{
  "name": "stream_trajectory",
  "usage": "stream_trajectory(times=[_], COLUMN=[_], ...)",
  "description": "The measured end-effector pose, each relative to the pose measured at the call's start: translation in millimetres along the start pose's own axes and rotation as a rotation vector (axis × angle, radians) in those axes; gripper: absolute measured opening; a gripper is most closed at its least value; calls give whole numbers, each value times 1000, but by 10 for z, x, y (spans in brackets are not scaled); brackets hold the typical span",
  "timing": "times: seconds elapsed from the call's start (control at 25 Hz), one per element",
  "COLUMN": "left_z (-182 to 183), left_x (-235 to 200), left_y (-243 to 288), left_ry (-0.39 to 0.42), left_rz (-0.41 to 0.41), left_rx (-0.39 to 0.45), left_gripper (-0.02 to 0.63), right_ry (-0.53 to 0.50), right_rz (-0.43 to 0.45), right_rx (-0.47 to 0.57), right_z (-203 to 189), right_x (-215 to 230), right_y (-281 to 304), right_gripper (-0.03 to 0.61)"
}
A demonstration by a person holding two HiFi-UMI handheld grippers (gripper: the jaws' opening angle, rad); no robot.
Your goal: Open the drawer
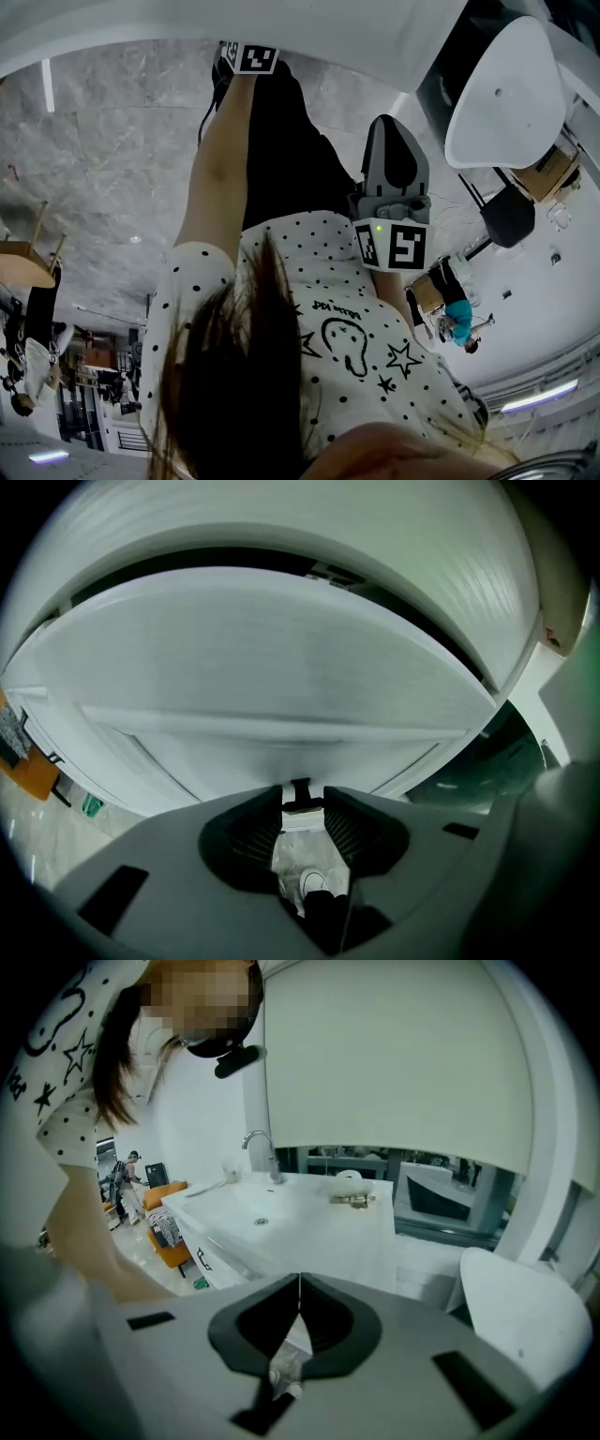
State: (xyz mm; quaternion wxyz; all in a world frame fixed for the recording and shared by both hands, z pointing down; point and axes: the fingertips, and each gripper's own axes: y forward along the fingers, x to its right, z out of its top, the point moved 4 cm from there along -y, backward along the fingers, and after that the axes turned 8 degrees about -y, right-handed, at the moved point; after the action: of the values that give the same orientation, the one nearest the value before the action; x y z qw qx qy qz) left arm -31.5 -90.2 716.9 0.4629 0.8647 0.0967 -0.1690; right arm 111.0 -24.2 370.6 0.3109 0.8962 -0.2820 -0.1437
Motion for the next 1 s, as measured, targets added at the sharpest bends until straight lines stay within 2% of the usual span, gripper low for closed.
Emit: stream_trajectory(times=[0.24, 0.32, 0.4, 0.52, 1.0], left_z=[70, 8, -33, -21, -241], left_x=[57, 32, -38, -158, -147], left_y=[16, -16, -100, -236, -343], left_ry=[-11, -14, -9, 11, 5], left_rz=[-49, -25, 34, 118, 109], left_rx=[55, 12, -31, -48, -73], left_gripper=[141, 141, 141, 141, 141], right_ry=[25, 28, 29, 30, 17], right_rz=[-22, -35, -47, -56, -42], right_rx=[-9, -11, -12, -16, -24], right_z=[40, 60, 74, 73, 119], right_x=[-99, -95, -98, -134, -274], right_y=[15, 7, -7, 6, 98], right_gripper=[15, 15, 14, 14, 15])
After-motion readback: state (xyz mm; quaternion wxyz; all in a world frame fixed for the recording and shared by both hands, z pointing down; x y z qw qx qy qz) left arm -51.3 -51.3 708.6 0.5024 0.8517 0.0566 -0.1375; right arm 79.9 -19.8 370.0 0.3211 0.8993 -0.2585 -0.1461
